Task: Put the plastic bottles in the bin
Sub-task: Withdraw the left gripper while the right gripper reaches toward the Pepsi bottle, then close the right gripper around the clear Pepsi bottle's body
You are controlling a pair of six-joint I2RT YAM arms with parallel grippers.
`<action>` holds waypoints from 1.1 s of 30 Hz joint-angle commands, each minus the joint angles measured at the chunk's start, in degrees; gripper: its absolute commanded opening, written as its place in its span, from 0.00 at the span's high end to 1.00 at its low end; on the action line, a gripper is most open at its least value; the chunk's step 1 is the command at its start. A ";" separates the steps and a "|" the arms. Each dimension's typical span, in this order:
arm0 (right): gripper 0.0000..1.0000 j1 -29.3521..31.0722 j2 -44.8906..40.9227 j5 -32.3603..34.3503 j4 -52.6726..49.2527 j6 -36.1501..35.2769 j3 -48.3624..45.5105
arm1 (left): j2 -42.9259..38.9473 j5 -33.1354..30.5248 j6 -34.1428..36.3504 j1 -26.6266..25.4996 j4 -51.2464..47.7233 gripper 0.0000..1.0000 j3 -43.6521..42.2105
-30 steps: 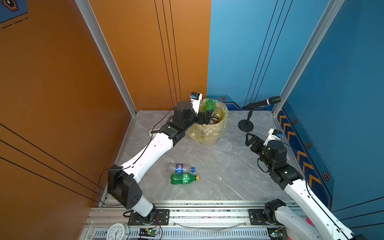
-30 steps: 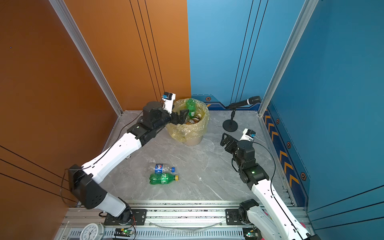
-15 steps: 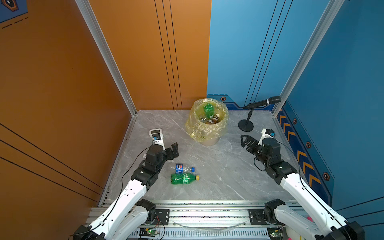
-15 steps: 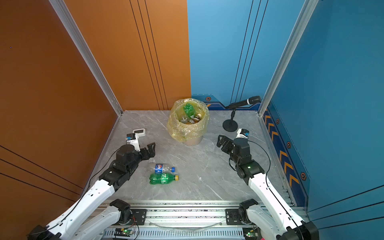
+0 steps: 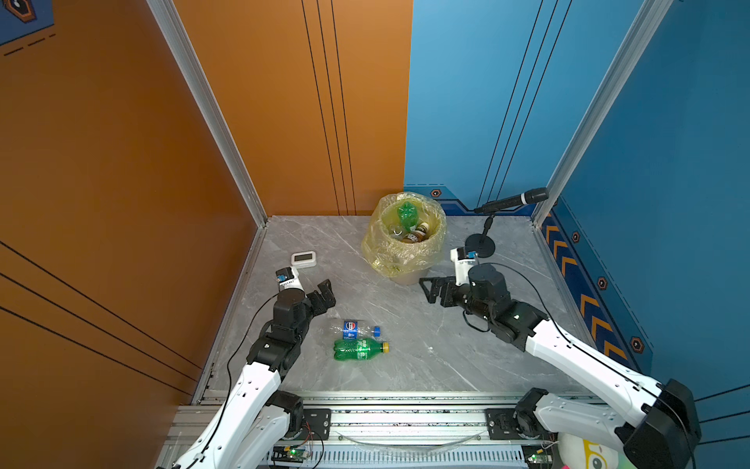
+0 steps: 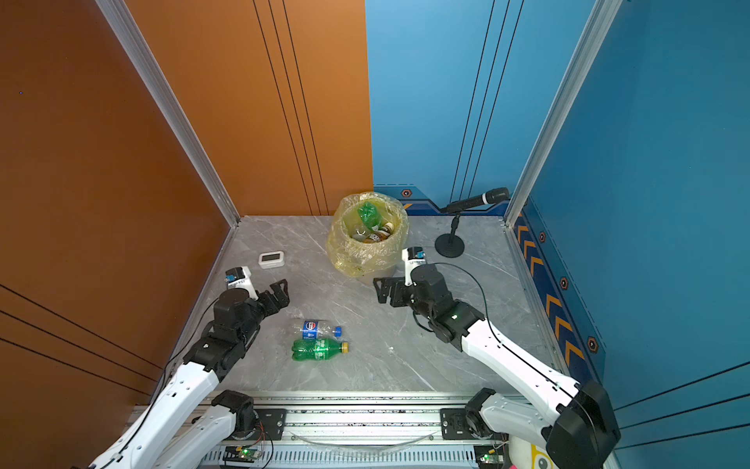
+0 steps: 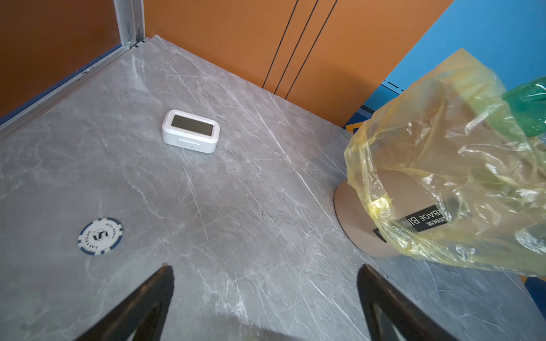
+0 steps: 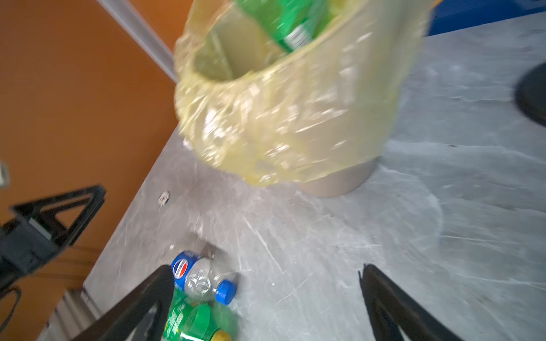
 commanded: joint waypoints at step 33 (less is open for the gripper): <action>0.10 20.20 44.32 -1.66 -3.12 -21.76 26.57 | -6.90 7.80 -4.33 10.46 -4.62 0.02 -3.24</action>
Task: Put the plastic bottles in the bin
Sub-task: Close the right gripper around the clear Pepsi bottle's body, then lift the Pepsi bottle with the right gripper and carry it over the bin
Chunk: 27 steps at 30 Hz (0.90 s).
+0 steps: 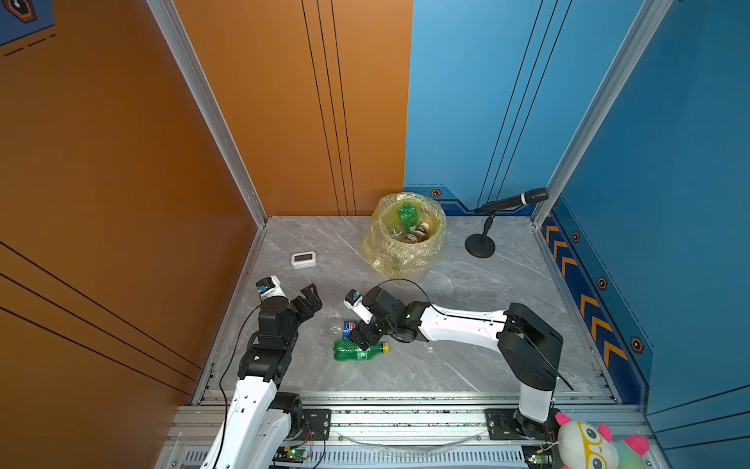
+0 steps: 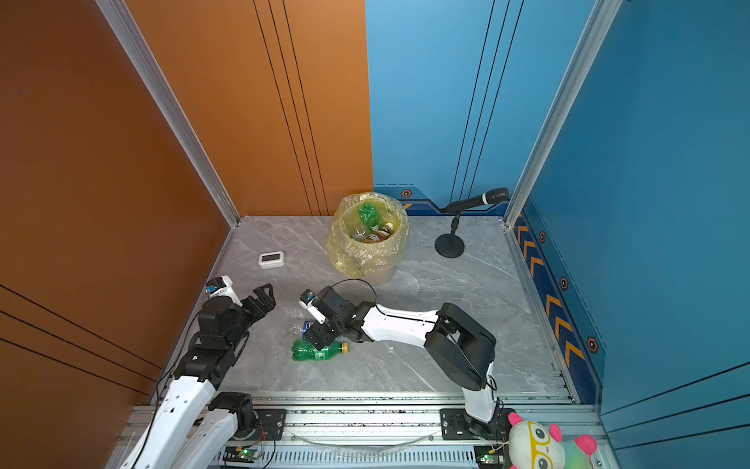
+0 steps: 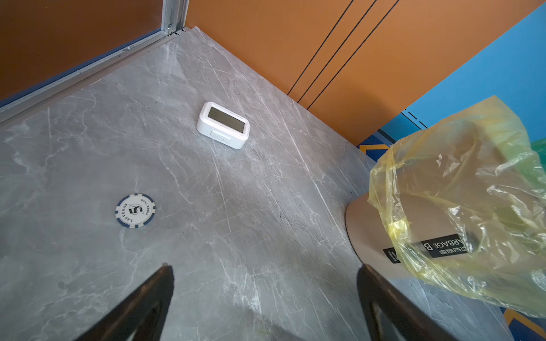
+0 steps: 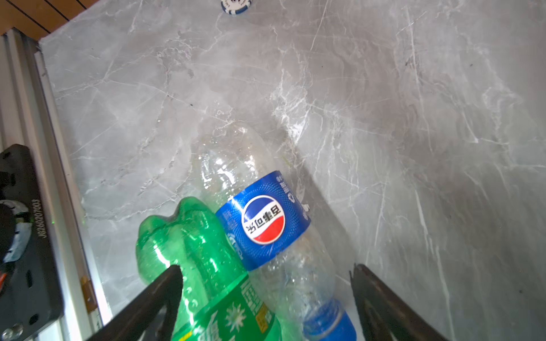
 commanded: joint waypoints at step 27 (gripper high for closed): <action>0.39 -3.93 12.21 7.28 0.36 1.59 9.34 | -1.44 4.31 -2.04 3.22 -1.72 0.02 -1.90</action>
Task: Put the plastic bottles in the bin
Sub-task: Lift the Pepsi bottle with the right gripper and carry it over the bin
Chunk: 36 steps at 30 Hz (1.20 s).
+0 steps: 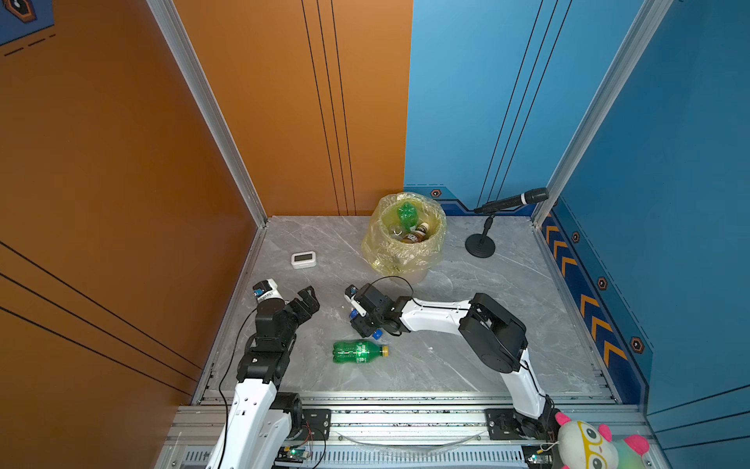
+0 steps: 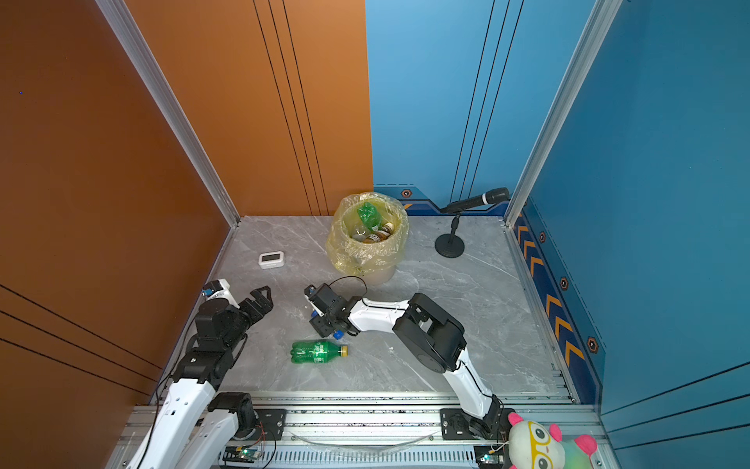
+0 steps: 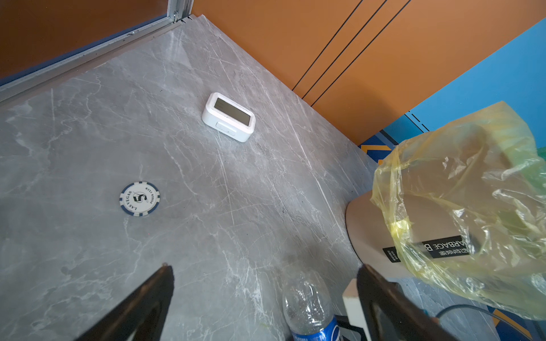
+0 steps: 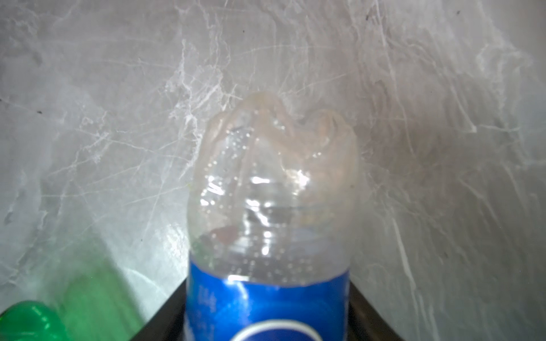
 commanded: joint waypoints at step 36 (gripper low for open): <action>0.45 -7.12 -58.48 25.52 9.88 4.85 -27.01 | 5.83 6.19 -4.46 0.67 6.35 0.02 -3.03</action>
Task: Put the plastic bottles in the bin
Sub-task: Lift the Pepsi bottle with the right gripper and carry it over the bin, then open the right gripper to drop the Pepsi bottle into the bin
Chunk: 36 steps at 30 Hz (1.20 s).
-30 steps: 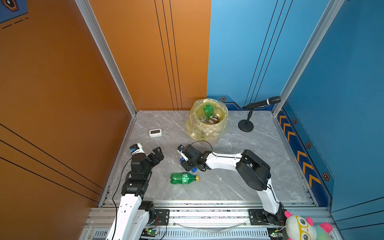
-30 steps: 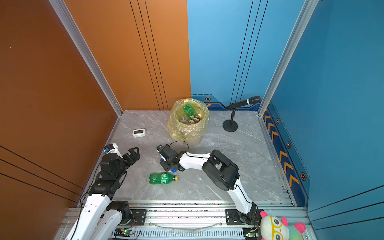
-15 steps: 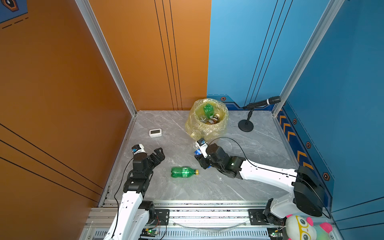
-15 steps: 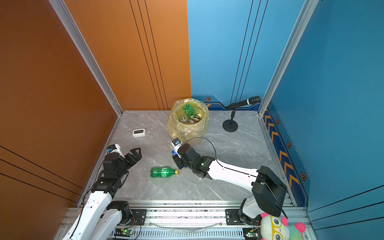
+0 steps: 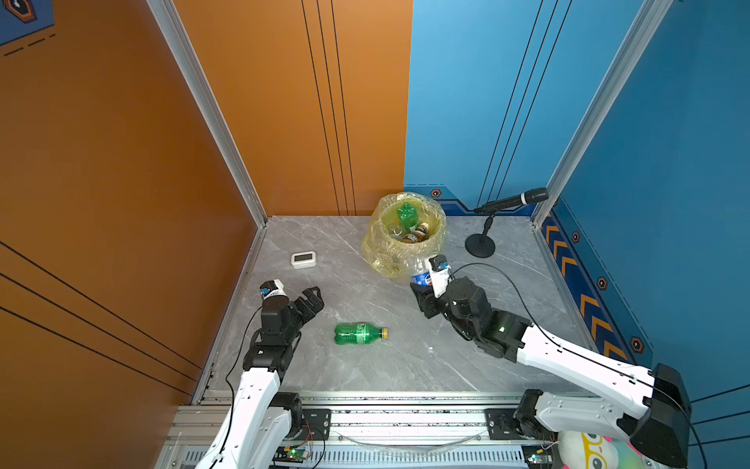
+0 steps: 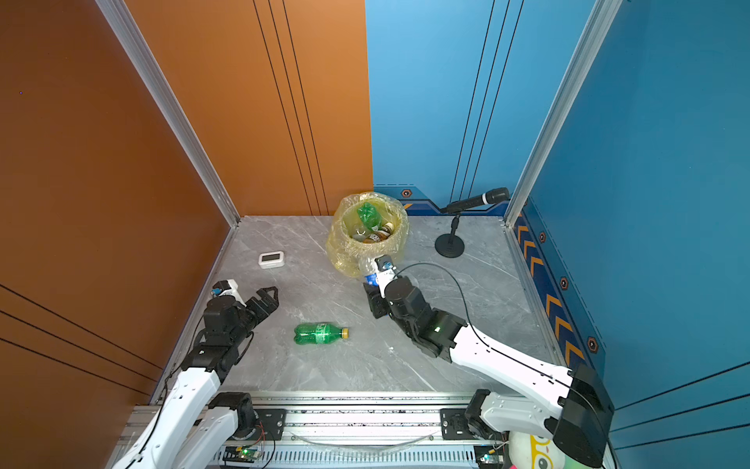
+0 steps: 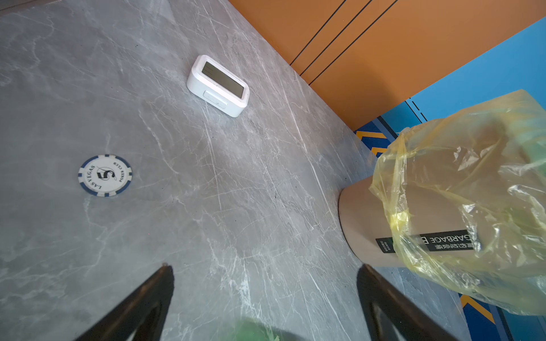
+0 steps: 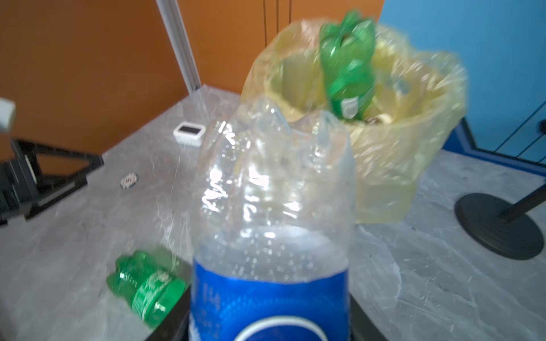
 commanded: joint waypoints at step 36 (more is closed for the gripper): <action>0.39 -18.21 35.66 3.48 12.97 4.49 36.16 | 0.83 4.24 0.30 0.42 -0.17 0.02 -0.75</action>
